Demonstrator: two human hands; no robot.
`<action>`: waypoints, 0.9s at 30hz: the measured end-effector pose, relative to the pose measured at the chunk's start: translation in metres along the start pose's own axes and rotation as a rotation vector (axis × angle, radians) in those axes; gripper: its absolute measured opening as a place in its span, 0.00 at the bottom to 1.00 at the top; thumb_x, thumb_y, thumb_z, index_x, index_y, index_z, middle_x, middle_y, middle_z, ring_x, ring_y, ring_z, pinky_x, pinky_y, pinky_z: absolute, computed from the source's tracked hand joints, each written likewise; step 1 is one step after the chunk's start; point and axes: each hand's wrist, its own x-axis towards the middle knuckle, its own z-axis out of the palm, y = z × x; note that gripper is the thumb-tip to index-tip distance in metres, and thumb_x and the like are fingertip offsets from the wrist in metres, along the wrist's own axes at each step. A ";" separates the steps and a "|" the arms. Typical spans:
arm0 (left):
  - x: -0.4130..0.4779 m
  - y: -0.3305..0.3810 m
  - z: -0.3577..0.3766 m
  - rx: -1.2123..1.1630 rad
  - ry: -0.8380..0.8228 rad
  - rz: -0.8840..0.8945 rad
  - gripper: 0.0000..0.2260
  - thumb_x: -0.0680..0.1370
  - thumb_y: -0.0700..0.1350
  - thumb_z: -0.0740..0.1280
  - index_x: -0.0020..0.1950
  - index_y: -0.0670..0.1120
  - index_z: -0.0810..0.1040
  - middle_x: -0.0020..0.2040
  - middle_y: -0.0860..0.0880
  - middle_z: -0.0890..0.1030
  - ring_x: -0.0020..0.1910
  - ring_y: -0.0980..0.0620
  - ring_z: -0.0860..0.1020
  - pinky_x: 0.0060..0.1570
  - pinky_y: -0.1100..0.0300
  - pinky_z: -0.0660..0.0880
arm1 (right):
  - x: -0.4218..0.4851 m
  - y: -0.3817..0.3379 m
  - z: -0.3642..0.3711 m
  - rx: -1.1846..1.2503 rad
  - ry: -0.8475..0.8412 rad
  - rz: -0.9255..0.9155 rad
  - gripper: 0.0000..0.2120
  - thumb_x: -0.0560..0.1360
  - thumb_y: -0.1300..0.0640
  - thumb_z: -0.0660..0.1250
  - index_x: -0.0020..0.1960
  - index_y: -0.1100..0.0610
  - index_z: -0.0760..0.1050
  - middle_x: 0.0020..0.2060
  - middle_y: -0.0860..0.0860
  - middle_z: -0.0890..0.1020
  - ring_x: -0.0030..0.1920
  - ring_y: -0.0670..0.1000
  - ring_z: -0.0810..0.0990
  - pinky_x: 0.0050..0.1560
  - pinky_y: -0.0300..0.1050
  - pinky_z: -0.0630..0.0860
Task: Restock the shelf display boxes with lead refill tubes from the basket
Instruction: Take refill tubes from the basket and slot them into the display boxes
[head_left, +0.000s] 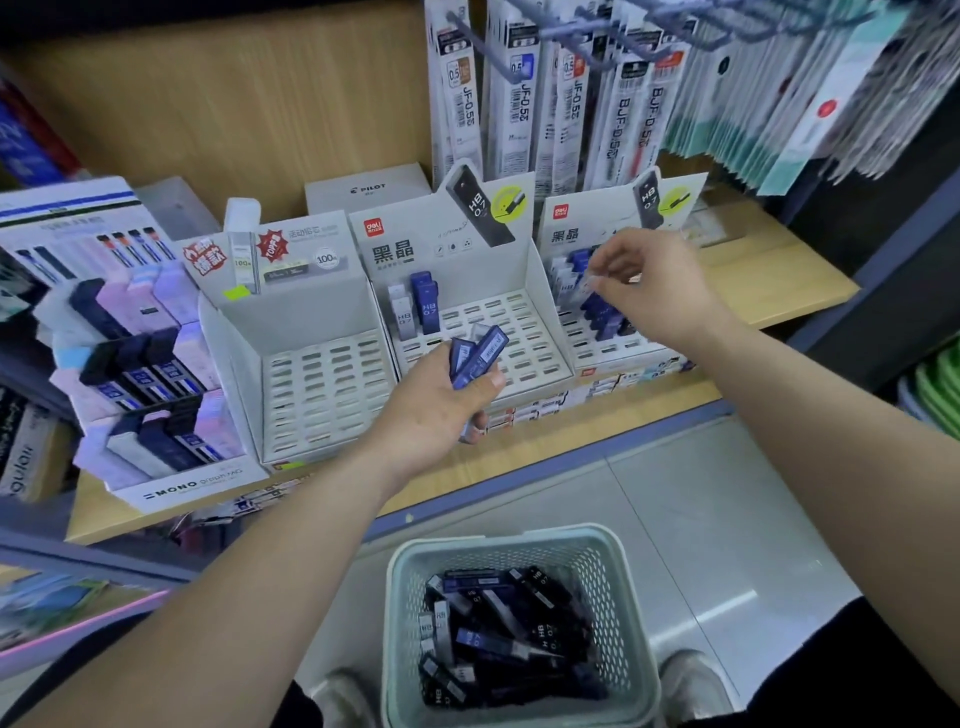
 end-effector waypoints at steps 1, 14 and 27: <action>0.001 -0.001 0.000 0.004 -0.002 -0.001 0.04 0.81 0.45 0.67 0.48 0.50 0.73 0.37 0.53 0.76 0.32 0.52 0.75 0.32 0.64 0.75 | 0.003 0.002 0.004 -0.019 -0.015 -0.010 0.06 0.75 0.62 0.73 0.46 0.52 0.79 0.43 0.49 0.84 0.46 0.50 0.82 0.53 0.49 0.81; -0.002 -0.002 -0.007 0.014 -0.013 0.000 0.03 0.82 0.44 0.67 0.50 0.47 0.74 0.35 0.48 0.76 0.29 0.55 0.74 0.31 0.66 0.74 | 0.009 0.013 0.014 -0.218 0.015 -0.035 0.04 0.76 0.60 0.71 0.49 0.53 0.83 0.45 0.50 0.82 0.43 0.50 0.80 0.46 0.37 0.76; -0.008 -0.004 -0.013 -0.017 0.001 -0.025 0.05 0.81 0.43 0.67 0.55 0.42 0.75 0.35 0.48 0.76 0.27 0.57 0.74 0.31 0.66 0.75 | 0.008 0.013 0.033 -0.434 0.060 -0.208 0.09 0.77 0.60 0.70 0.55 0.57 0.85 0.52 0.58 0.80 0.53 0.61 0.79 0.50 0.50 0.76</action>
